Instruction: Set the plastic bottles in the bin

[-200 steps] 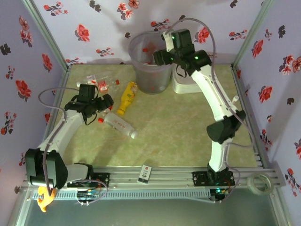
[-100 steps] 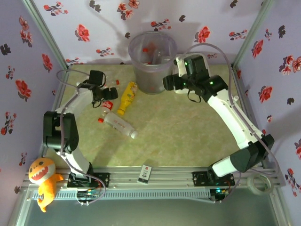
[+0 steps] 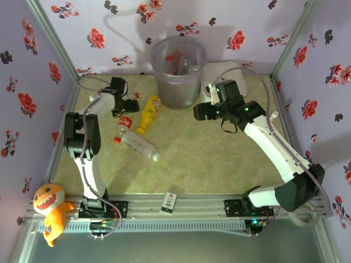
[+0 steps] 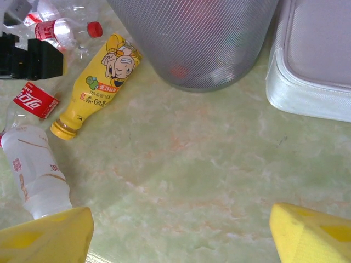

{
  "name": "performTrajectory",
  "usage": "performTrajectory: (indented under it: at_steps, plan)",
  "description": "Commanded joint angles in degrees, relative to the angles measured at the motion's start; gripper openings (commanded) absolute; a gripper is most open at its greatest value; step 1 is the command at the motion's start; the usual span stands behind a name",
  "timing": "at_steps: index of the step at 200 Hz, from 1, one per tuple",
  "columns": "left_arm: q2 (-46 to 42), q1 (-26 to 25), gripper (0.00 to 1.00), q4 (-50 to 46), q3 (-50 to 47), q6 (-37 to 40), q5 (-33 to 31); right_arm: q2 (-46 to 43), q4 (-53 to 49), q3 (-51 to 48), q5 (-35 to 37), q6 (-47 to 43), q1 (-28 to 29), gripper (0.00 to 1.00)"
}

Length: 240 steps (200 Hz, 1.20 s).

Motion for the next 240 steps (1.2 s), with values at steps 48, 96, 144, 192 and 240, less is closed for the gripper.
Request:
performTrajectory:
  at_steps: [48,96,144,192,240]
  plan:
    - [3.26,-0.42,0.57,-1.41,2.2,1.25,0.47,2.78,6.53,0.97,-4.65,0.33,-1.57,0.84]
    - [-0.15,-2.0,0.41,-5.17,0.24,3.19,-2.88,5.73,9.03,3.22,-8.13,2.12,-2.34,0.83]
    - [-7.42,-0.47,0.4,-5.14,-2.12,-0.54,-7.94,7.14,3.42,11.18,-12.04,-0.78,-3.82,0.84]
    - [-17.5,-0.26,0.38,-6.87,-2.99,-0.29,-10.2,5.52,8.69,7.16,-14.15,4.43,0.12,0.84]
    - [-29.75,2.09,0.37,-3.88,-8.85,-9.37,0.45,11.97,11.6,11.18,-15.15,7.45,10.84,0.83]
